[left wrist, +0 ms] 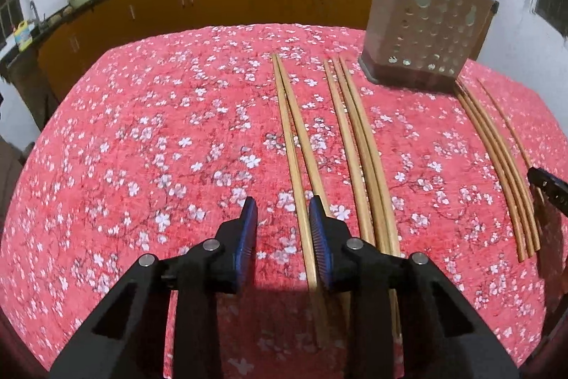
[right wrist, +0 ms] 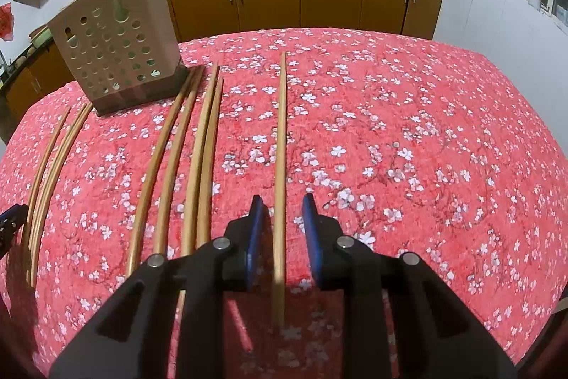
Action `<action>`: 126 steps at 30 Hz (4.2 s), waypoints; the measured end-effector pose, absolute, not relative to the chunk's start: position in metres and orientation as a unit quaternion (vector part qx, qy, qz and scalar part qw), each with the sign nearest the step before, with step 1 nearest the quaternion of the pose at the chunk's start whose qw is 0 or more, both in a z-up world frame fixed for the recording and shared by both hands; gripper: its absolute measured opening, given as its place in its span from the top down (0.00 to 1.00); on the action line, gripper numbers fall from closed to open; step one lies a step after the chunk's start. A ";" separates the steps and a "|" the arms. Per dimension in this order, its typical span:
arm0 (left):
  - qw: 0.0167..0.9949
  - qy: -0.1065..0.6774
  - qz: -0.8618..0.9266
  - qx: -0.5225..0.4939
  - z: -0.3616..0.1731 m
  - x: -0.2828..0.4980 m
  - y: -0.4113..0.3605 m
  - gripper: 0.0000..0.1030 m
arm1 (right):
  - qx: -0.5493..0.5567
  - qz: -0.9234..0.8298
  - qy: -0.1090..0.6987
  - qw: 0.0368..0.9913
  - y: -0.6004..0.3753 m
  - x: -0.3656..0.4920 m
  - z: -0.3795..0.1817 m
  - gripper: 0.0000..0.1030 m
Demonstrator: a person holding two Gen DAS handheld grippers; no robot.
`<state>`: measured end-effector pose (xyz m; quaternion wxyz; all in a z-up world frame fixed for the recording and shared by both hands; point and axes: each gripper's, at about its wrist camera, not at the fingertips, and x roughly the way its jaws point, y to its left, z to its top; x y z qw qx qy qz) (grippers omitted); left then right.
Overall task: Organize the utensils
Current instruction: 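Lower both tools and close each on a single wooden chopstick, then lift the chopstick upright with the right tool while the left tool lifts its chopstick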
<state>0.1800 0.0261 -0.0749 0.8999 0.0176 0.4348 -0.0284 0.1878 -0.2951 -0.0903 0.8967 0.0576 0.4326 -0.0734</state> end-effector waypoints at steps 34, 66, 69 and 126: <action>0.905 0.425 -0.027 0.002 -0.074 0.196 0.047 0.92 | 0.070 -0.063 0.418 0.904 -0.308 0.205 -0.097 0.93; 0.958 0.283 -0.016 -0.052 0.059 0.195 0.079 0.97 | 0.061 -0.061 0.228 0.970 -0.322 0.175 0.050 0.93; 0.957 0.285 -0.015 -0.056 0.061 0.201 0.082 0.97 | 0.060 -0.059 0.216 0.973 -0.320 0.177 0.060 0.93; 0.961 0.273 -0.024 -0.039 0.050 0.182 0.076 0.93 | 0.064 -0.048 0.205 0.975 -0.310 0.159 0.050 0.93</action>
